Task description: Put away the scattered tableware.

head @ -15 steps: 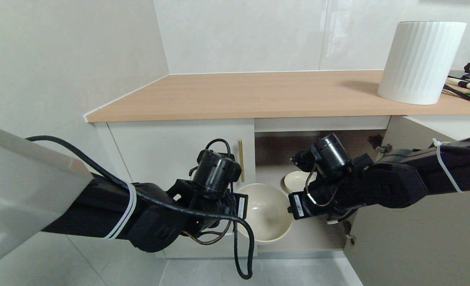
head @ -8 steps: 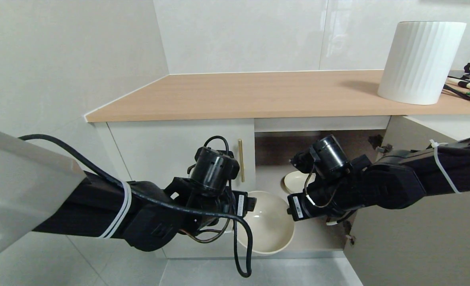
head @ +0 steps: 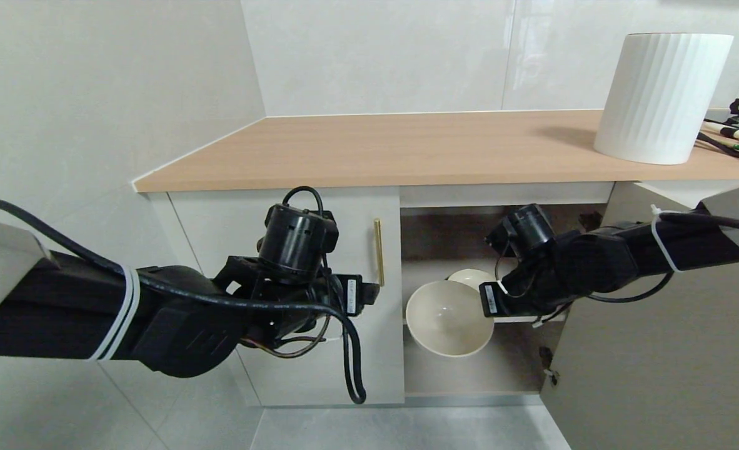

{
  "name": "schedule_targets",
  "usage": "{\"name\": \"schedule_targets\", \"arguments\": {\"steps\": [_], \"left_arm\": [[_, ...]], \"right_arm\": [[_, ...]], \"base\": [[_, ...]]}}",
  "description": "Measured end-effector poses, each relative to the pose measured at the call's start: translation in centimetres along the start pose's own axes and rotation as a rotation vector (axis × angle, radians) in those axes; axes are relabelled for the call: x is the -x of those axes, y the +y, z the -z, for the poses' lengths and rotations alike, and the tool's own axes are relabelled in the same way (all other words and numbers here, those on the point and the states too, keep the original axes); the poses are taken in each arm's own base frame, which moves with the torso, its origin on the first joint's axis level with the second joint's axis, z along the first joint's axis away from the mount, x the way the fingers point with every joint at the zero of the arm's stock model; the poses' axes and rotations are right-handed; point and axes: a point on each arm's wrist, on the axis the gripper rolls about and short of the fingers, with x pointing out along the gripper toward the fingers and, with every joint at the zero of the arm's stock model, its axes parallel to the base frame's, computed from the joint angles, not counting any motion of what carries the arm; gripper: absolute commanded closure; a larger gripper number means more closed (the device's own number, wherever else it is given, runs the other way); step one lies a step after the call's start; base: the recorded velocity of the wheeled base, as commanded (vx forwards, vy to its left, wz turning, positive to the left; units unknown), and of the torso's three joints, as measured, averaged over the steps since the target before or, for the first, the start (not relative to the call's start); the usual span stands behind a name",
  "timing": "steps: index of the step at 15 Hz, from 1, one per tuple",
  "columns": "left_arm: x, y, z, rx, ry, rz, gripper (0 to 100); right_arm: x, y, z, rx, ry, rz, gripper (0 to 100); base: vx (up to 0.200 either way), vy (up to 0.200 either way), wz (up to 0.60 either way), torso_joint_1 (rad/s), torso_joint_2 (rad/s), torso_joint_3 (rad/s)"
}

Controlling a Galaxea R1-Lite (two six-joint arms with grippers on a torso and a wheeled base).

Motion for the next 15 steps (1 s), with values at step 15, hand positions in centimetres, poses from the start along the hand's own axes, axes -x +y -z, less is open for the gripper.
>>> {"name": "schedule_targets", "arguments": {"steps": [15], "left_arm": [[-0.2, 0.4, -0.1, 0.006, 0.001, -0.008, 0]], "right_arm": [[-5.2, -2.7, -1.3, -0.264, -0.244, 0.086, 100]], "base": [[0.0, 0.0, 0.0, 0.0, 0.0, 0.0]]}}
